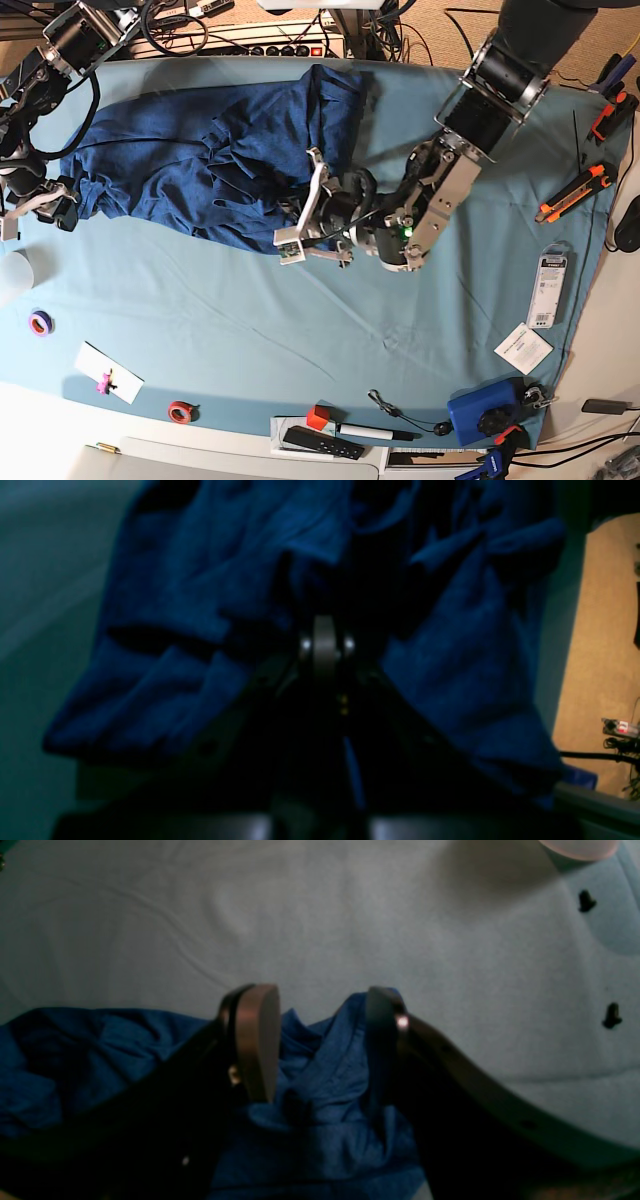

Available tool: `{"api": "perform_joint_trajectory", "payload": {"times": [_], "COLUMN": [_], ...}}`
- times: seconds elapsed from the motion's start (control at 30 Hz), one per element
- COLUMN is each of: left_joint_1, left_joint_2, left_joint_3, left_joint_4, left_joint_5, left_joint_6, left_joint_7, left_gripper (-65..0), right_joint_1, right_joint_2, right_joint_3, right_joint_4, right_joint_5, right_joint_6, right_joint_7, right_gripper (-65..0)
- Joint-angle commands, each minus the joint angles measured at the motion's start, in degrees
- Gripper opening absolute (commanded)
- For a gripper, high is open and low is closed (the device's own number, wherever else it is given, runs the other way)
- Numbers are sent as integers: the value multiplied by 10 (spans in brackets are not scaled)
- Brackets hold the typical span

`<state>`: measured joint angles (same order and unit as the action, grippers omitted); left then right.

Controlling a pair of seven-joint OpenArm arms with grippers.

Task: Layout the t-shirt on the table in an organized manner, then fold the t-shirt properly
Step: 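Press the folded fabric with the left gripper and release it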

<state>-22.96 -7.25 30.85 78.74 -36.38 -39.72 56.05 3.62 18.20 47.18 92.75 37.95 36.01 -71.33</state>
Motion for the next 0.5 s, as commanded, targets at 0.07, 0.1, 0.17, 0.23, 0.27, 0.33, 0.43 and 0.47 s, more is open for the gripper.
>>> {"api": "perform_joint_trajectory", "payload": {"times": [0.07, 0.1, 0.17, 0.23, 0.27, 0.33, 0.43, 0.47], "left_joint_1": [-19, -18, -18, -18, -17, -16, -7, -5], "left_joint_2": [5, 5, 5, 5, 5, 5, 4, 4], "left_joint_3": [-2, -2, -2, -2, -2, -2, 10, 21], "left_joint_4": [9, 9, 9, 9, 9, 9, 9, 9], "left_joint_5": [-2, -2, -2, -2, -2, 0, 26, 31], "left_joint_6": [-3, -3, -3, -3, -3, -3, -3, -3], "left_joint_7": [-7, -4, -4, -3, -3, 3, 6, 5], "left_gripper": [-650, -650, -650, -650, -650, -650, -650, -650], "right_joint_1": [8, 8, 8, 8, 8, 8, 8, 8], "right_joint_2": [13, 13, 13, 13, 13, 13, 13, 13], "right_joint_3": [1, 1, 1, 1, 1, 1, 1, 1], "right_joint_4": [9, 9, 9, 9, 9, 9, 9, 9], "right_joint_5": [12, 12, 12, 12, 12, 12, 12, 12], "right_joint_6": [1, 1, 1, 1, 1, 1, 1, 1], "right_joint_7": [14, 14, 14, 14, 14, 14, 14, 15], "right_gripper": [-371, -371, -371, -371, -371, -371, -371, -371]}}
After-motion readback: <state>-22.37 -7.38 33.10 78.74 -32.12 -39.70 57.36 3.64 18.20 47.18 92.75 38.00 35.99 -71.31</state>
